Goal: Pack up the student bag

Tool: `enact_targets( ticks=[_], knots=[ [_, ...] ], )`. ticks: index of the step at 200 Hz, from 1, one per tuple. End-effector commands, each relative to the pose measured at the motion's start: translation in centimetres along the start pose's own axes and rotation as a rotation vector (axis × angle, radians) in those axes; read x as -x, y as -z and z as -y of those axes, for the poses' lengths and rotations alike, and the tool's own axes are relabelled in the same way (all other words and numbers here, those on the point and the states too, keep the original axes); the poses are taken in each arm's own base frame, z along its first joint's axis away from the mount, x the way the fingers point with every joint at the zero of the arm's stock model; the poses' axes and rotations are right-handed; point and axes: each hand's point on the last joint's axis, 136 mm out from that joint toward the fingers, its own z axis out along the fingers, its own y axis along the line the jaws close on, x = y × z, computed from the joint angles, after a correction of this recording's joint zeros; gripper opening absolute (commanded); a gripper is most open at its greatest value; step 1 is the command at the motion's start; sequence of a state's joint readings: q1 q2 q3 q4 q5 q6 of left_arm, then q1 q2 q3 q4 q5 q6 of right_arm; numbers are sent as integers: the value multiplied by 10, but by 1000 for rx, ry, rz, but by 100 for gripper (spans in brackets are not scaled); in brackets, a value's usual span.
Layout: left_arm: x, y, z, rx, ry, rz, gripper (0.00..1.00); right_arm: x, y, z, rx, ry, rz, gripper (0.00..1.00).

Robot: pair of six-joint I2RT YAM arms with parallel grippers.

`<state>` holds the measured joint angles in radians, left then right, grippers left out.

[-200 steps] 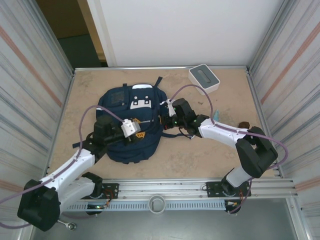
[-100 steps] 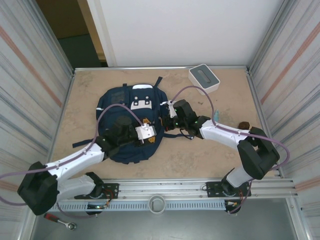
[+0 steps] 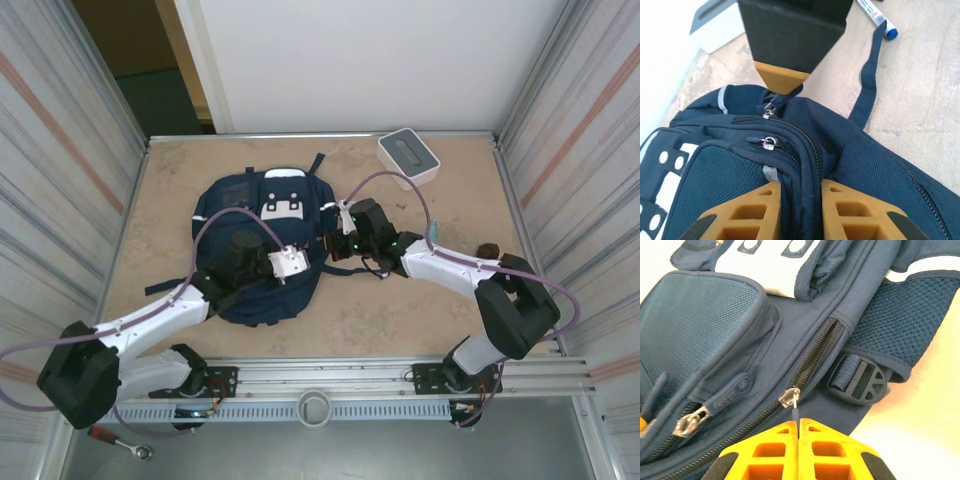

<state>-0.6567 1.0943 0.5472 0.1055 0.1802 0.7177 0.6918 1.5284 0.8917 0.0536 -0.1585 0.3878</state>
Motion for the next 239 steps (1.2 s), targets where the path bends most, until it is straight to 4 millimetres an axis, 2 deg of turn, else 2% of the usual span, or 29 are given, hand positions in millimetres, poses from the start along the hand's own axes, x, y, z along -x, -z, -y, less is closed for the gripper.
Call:
enact_targets(
  ticks=[1, 52, 122, 155, 186, 200, 214, 236, 239],
  knots=[
    [15, 16, -7, 20, 32, 117, 7, 6, -6, 20, -70, -3, 8, 0],
    [22, 26, 1, -19, 39, 196, 4, 15, -18, 30, -115, -9, 6, 0],
    [25, 30, 6, -37, 36, 225, 4, 21, -32, 64, -265, -6, -20, 0],
    [22, 27, 8, -51, 38, 222, 4, 28, -33, 66, -265, -1, -19, 0],
    [22, 19, 10, -81, 50, 219, 6, 33, -18, 46, -159, 4, -3, 0],
    [23, 14, 10, -95, 59, 225, 7, 37, -5, 32, -83, -7, 16, 15],
    [24, 9, 11, -111, 66, 232, 7, 40, 8, 29, -52, -30, 42, 30],
    [23, 1, 14, -135, 77, 233, 7, 41, 16, 42, -65, -143, 56, 44],
    [23, 0, 14, -138, 78, 234, 7, 41, 15, 44, -68, -162, 53, 49]
  ],
)
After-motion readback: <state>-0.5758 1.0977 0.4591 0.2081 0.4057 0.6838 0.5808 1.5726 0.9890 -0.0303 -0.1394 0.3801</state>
